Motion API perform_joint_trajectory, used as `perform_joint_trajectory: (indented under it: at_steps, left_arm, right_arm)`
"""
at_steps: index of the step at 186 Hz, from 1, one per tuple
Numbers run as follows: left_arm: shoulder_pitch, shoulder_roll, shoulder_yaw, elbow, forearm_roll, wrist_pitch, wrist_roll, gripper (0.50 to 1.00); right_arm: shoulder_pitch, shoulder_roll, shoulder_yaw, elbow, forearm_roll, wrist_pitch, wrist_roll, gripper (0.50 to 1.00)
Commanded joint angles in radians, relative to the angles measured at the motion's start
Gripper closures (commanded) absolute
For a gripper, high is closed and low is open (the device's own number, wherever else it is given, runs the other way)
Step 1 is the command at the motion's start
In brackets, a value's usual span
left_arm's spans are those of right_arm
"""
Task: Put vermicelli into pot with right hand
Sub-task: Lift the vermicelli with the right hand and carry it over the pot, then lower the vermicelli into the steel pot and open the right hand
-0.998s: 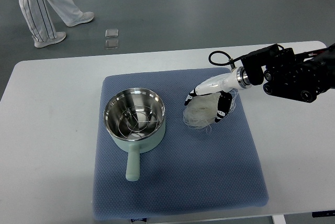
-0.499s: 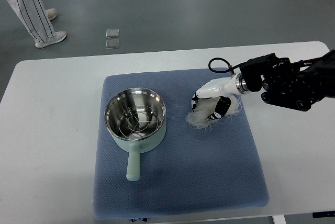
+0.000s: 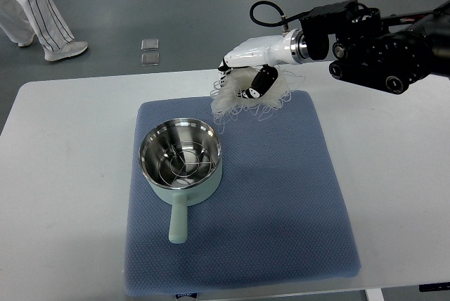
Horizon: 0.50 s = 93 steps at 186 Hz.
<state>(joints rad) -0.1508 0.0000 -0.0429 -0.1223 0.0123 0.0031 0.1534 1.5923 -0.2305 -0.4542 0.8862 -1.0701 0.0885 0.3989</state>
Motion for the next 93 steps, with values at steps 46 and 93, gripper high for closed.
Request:
perform_joint_trajectory:
  at_steps: [46,93]
  left_arm:
    - [-0.003,0.0,0.0,0.001,0.0,0.0,0.0,0.5]
    - [-0.003,0.0,0.0,0.001,-0.002,0.0,0.0,0.5]
  right_arm:
    - [0.118,0.114,0.042,0.065,0.065,0.002,0.0,1.0]
    - [0.087,0.194,0.031,0.071,0.09,0.002,-0.002,1.0]
